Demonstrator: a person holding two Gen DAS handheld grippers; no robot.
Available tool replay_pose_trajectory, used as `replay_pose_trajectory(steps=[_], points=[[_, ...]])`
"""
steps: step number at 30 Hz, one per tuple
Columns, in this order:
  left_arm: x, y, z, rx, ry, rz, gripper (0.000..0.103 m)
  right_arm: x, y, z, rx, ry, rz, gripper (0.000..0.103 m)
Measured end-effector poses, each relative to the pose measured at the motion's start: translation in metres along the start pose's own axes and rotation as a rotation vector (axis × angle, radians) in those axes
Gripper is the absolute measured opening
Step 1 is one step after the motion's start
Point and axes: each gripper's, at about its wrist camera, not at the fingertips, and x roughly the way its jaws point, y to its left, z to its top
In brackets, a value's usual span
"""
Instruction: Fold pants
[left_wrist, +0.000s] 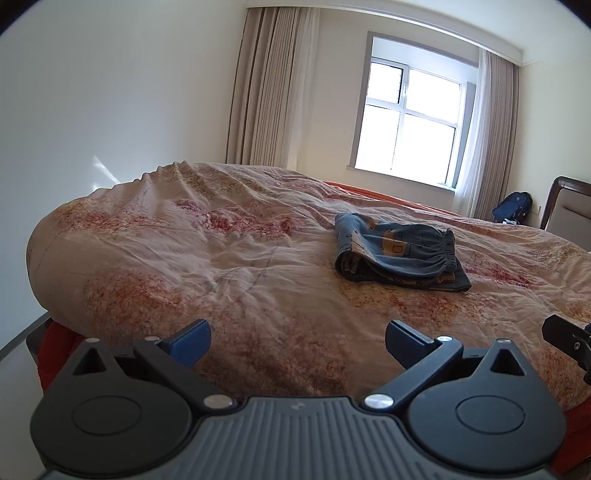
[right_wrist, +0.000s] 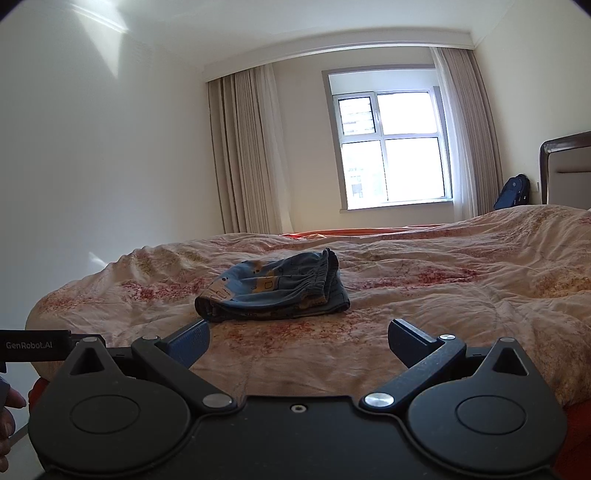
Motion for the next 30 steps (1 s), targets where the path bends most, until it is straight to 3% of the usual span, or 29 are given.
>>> replay_pose_trajectory(steps=[30], points=[[0.0055, -0.0047, -0.0061, 0.006, 0.029, -0.006, 0.103, 0.0055, -0.0028, -0.0055, 0.002, 0.035, 0.005, 0.103]])
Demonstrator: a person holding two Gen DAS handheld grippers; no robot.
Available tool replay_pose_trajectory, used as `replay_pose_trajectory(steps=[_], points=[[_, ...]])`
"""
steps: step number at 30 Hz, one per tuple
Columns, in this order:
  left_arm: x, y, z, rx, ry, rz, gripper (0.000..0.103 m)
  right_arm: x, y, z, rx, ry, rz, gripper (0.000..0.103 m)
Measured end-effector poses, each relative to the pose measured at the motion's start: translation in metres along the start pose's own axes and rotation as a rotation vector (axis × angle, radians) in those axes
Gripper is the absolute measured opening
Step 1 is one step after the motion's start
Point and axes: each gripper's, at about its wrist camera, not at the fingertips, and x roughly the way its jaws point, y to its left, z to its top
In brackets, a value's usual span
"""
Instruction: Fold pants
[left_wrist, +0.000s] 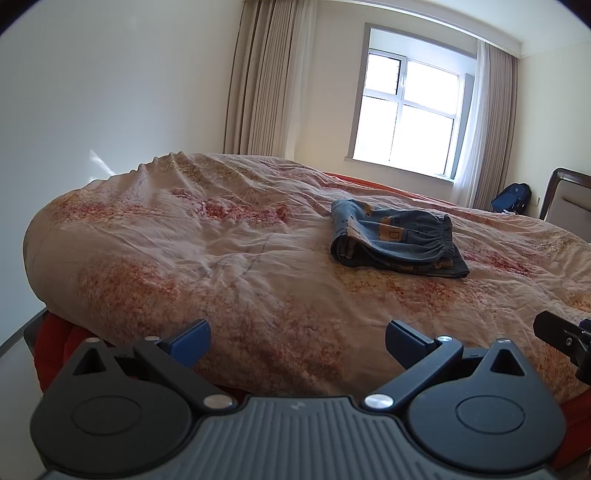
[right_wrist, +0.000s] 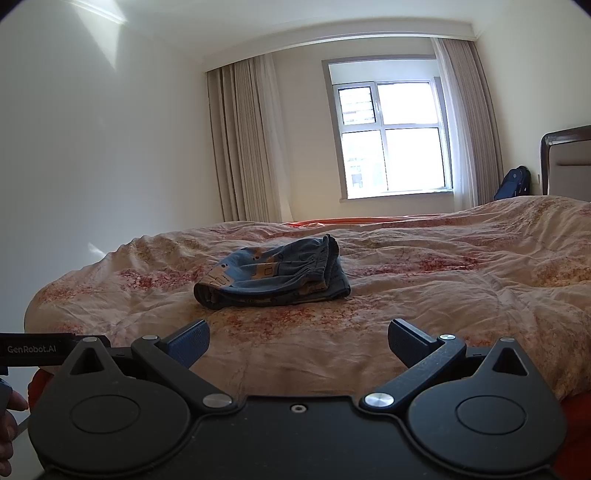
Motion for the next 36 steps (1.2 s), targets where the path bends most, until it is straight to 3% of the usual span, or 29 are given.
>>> replay_pose_trajectory(steps=[25, 36], points=[[0.0001, -0.0003, -0.0031, 0.003, 0.012, 0.000, 0.103, 0.0033, -0.0030, -0.0013, 0.013, 0.020, -0.010, 0.103], [-0.0054, 0.0007, -0.0045, 0.005, -0.002, 0.004, 0.103, 0.0005, 0.0010, -0.0020, 0.008, 0.020, 0.025, 0.103]])
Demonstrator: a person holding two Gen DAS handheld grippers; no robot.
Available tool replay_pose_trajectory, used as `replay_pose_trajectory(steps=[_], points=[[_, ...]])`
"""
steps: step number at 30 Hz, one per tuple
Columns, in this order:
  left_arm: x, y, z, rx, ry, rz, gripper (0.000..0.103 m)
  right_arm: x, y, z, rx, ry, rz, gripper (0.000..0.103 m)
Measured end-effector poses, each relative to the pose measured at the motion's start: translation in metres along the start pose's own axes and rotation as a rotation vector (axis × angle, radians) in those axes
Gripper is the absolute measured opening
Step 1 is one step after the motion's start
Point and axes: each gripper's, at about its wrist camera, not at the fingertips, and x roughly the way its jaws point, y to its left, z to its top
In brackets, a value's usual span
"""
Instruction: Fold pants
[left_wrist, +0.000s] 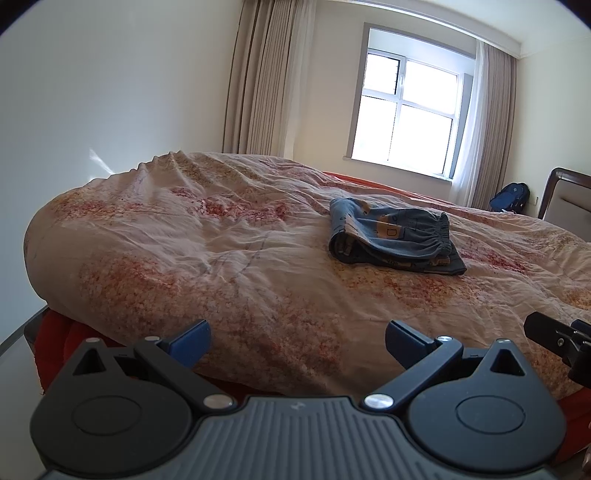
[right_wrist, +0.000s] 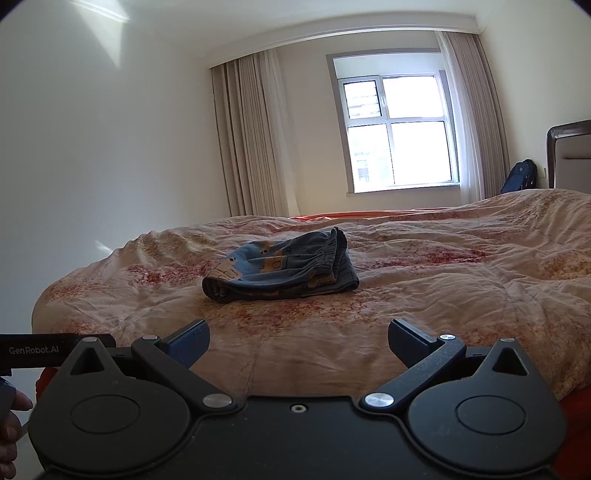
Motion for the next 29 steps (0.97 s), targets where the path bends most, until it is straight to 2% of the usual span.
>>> replay_pose_trajectory(steps=[4, 19, 29], points=[[-0.0005, -0.0101, -0.0011, 0.038, -0.002, 0.123, 0.103, -0.0004, -0.0002, -0.0005, 0.004, 0.000, 0.000, 0.103], [-0.0028, -0.0116, -0.0081, 0.037, -0.012, 0.062, 0.103, 0.0010, 0.0006, -0.0046, 0.015, 0.011, 0.010, 0.103], [-0.0039, -0.0103, -0.0078, 0.039, -0.014, 0.072, 0.103, -0.0002, -0.0004, -0.0041, 0.022, 0.006, 0.007, 0.103]])
